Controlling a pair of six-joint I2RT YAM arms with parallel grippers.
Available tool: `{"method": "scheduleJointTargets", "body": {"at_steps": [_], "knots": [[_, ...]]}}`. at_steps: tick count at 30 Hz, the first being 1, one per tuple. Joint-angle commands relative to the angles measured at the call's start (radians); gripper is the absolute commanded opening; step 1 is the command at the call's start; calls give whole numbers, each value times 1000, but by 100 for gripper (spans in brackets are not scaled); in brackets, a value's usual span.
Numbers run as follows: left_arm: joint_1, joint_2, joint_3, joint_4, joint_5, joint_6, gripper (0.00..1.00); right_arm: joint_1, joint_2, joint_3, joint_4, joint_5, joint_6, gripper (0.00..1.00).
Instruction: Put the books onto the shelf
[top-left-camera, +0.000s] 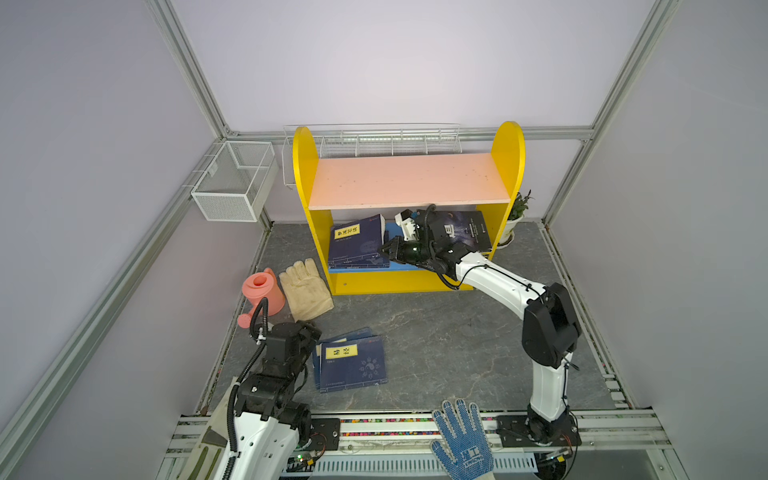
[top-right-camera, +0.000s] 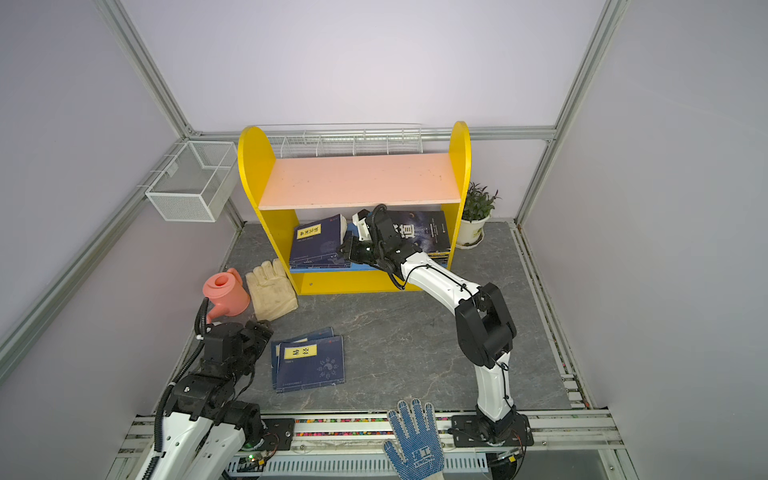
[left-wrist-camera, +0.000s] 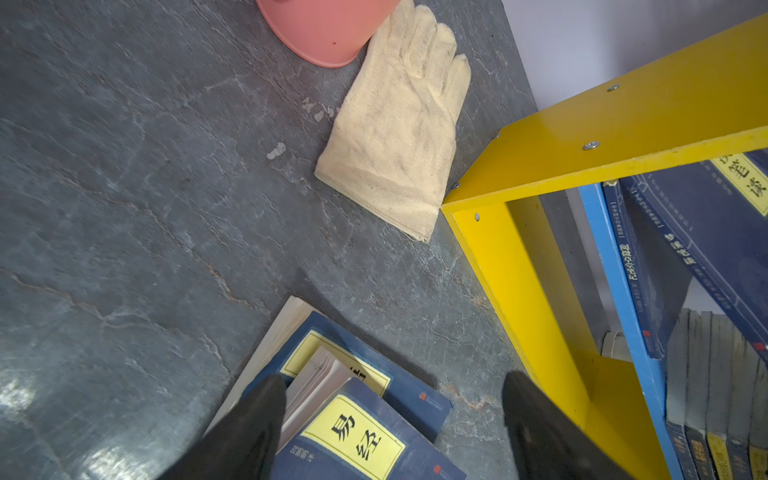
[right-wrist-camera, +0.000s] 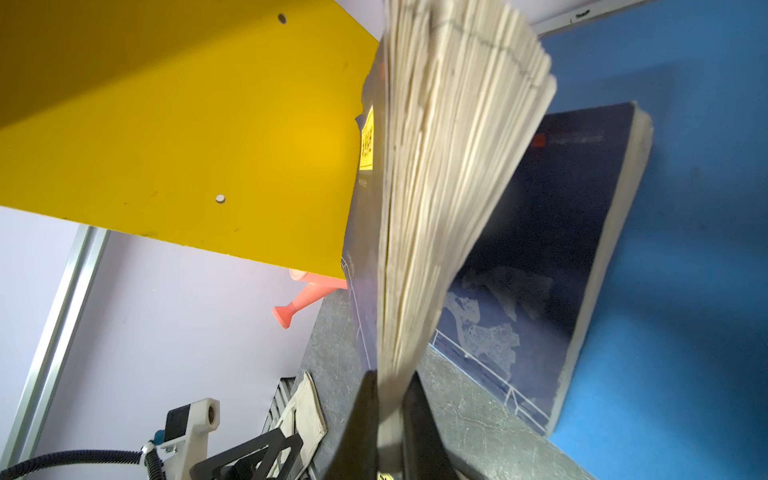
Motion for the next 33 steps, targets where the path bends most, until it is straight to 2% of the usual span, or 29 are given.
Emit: {"method": "scheduleJointTargets", "body": {"at_steps": [1,3,5,6,8,10,14,16,20,33], "knots": [[-4,-2,-6,-31,-18,-12,82,-2,34,29,-71,-28,-13,7],[-4,-4,-6,-31,-19,-13,82,-3,39,35,-102,-18,-21,8],[-4,-4,-6,-29,-18,-13,82,-3,41,43,-132,2,-22,14],[-4,-4,-7,-29,-18,-13,82,-3,42,47,-146,9,-23,19],[-3,-2,-7,-28,-17,-13,82,-3,43,57,-165,27,-23,39],[-4,-2,-7,-26,-17,-13,82,-2,40,63,-170,45,-22,51],[-4,0,-6,-25,-14,-13,82,-2,33,81,-203,97,-23,67],[-4,0,-6,-24,-13,-13,82,-3,29,79,-209,118,-22,71],[-4,1,-6,-23,-12,-13,82,4,10,64,-220,158,-36,73],[-3,23,-9,-5,-4,-10,83,79,-91,-40,-282,256,-192,54]]}}
